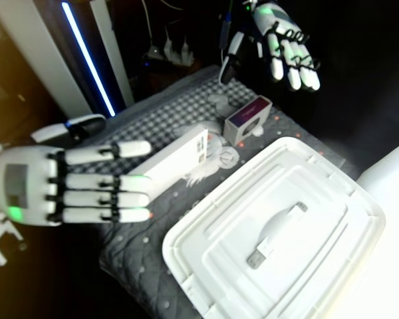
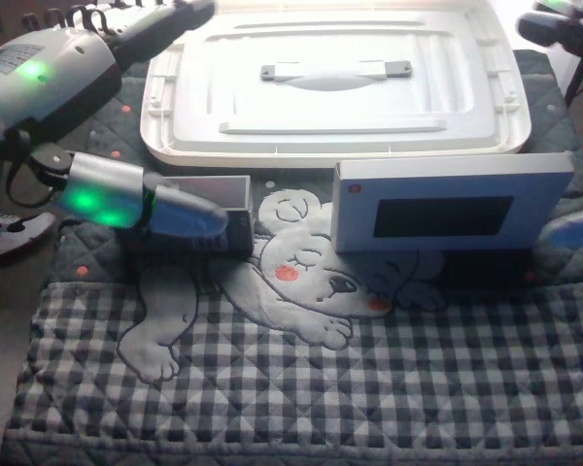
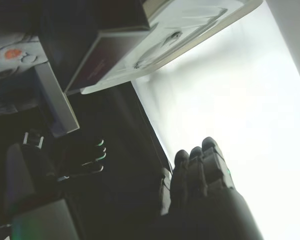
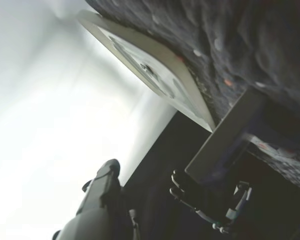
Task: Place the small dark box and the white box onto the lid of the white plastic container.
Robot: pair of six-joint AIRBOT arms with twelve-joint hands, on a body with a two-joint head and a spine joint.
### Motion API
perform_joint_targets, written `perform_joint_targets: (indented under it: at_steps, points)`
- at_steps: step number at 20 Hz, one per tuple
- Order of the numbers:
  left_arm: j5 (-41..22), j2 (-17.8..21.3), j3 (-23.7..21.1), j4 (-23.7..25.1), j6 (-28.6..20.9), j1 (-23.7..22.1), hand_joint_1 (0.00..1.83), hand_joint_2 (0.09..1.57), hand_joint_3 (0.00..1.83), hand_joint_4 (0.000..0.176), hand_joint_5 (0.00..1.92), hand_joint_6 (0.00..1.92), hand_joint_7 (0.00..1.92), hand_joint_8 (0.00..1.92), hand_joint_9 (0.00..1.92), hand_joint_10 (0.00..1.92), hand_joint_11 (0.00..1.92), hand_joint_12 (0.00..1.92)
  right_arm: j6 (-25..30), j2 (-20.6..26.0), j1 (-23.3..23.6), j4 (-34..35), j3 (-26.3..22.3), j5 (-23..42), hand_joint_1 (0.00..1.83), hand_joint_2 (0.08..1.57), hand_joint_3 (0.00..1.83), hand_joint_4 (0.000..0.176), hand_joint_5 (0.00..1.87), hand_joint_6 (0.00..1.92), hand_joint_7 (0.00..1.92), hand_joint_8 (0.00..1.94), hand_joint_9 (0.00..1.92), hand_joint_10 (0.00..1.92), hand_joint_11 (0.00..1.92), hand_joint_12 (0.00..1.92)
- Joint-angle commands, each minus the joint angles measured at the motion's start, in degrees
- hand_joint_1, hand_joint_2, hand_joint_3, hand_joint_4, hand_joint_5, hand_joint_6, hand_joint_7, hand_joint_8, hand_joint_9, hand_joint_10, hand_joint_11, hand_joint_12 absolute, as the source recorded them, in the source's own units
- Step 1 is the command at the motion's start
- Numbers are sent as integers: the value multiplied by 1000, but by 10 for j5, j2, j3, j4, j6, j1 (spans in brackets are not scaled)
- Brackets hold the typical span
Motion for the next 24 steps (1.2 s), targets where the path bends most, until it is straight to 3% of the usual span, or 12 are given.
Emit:
perform_joint_targets:
  at_steps: [1,5,7,8,11,14,15,16,18,21,23,24]
  points:
    - [-68,2,0,1,-2,-4,597,735,28,9,61,3,95,0,69,12,0,127,3,0,9,4,5,51,836,643,21,0,240,8,118,8,42,8,0,329]
    - [-54,-16,13,1,-1,-4,722,742,0,40,99,3,96,3,106,7,0,202,3,-15,20,-10,16,26,777,552,0,0,201,4,66,2,12,5,0,121]
    - [-40,-24,19,1,-1,-4,707,744,2,15,122,1,125,2,139,1,1,336,3,-22,24,-16,20,11,749,546,0,0,202,3,39,0,11,2,1,95]
    - [-31,-28,22,1,-1,-4,739,740,0,26,136,3,141,4,143,1,0,257,3,-26,27,-18,23,5,792,551,0,0,207,4,47,4,35,11,39,112]
    - [-5,-42,34,0,-1,-4,788,756,5,0,162,1,204,1,186,1,0,322,4,-41,48,-35,33,-29,820,576,0,0,165,0,99,18,59,15,55,122]
    - [22,-52,45,-1,-1,-4,756,755,2,0,195,4,214,3,116,10,0,238,4,-59,70,-52,43,-54,801,636,0,0,179,4,127,5,73,3,57,141]
    - [29,-56,50,-1,-1,-4,736,751,0,8,184,4,195,5,88,3,0,130,4,-64,74,-55,46,-59,795,627,0,0,166,0,131,5,73,3,55,141]
    - [37,-61,55,-2,-1,-4,702,746,0,47,164,2,157,3,56,2,0,39,4,-68,76,-57,49,-64,801,633,0,0,162,0,130,4,69,0,46,139]
    - [47,-71,63,-3,-1,-4,677,716,0,71,211,16,178,11,68,8,0,4,4,-74,77,-58,52,-74,849,632,0,4,173,5,160,13,113,16,29,136]
    - [61,-84,75,-7,-1,-4,695,688,0,83,270,7,254,9,159,22,82,43,8,-85,78,-59,59,-80,852,640,3,22,199,3,220,7,173,10,57,176]
    - [71,-92,81,-7,-1,-4,720,719,1,30,327,7,320,11,262,6,3,502,8,-89,78,-60,60,-84,805,645,0,52,302,6,284,2,215,0,10,486]
    - [76,-94,83,-7,-1,-4,741,745,6,15,351,7,362,13,297,10,0,577,8,-91,78,-60,60,-86,783,641,0,39,386,16,301,3,165,9,1,383]
